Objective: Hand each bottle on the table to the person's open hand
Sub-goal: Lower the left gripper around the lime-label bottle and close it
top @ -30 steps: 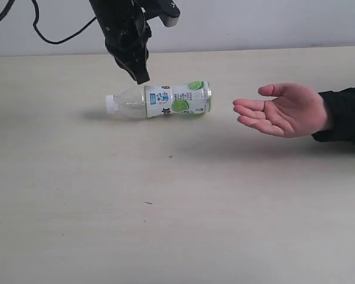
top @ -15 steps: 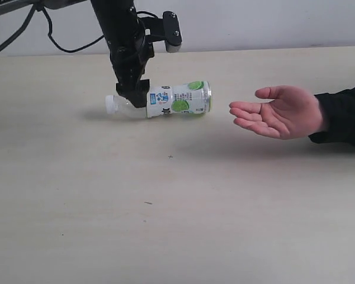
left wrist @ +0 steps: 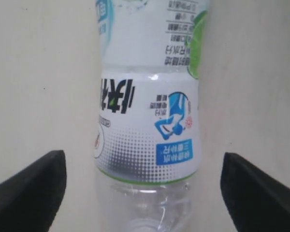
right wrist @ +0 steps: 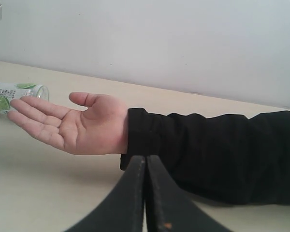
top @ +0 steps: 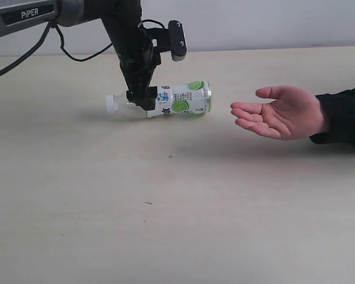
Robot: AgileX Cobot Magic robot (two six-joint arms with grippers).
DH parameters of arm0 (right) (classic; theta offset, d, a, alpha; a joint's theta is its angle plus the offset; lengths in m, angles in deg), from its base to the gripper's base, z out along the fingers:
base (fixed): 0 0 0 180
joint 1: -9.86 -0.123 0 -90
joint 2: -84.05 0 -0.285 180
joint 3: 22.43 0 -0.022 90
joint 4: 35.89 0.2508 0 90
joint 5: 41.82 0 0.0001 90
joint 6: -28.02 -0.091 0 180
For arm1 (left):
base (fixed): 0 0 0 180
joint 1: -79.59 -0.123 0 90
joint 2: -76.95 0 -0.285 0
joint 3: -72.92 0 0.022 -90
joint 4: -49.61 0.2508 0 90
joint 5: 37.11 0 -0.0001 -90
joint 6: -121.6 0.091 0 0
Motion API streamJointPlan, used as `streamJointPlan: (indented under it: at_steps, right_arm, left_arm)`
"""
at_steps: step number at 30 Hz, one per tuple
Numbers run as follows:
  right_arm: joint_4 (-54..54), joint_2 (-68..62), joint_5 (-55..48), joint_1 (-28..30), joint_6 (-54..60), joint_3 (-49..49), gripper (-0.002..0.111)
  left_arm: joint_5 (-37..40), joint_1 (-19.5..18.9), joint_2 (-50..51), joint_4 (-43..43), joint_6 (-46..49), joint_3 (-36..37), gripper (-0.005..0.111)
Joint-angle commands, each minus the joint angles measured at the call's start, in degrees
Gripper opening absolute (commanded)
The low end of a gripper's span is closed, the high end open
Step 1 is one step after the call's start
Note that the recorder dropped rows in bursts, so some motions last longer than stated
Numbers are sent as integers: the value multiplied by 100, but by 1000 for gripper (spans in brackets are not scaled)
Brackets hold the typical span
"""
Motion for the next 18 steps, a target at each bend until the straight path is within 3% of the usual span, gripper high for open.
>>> streamJointPlan:
  at_steps: [1,18]
  right_arm:
    - [-12,36,50,21,4,26,0]
    - [-12,36,50,21,4,26,0]
  left_arm:
    - [-65,3,183,-20,49,-43,83]
    - [-369,3,530,-43,49,-43,83]
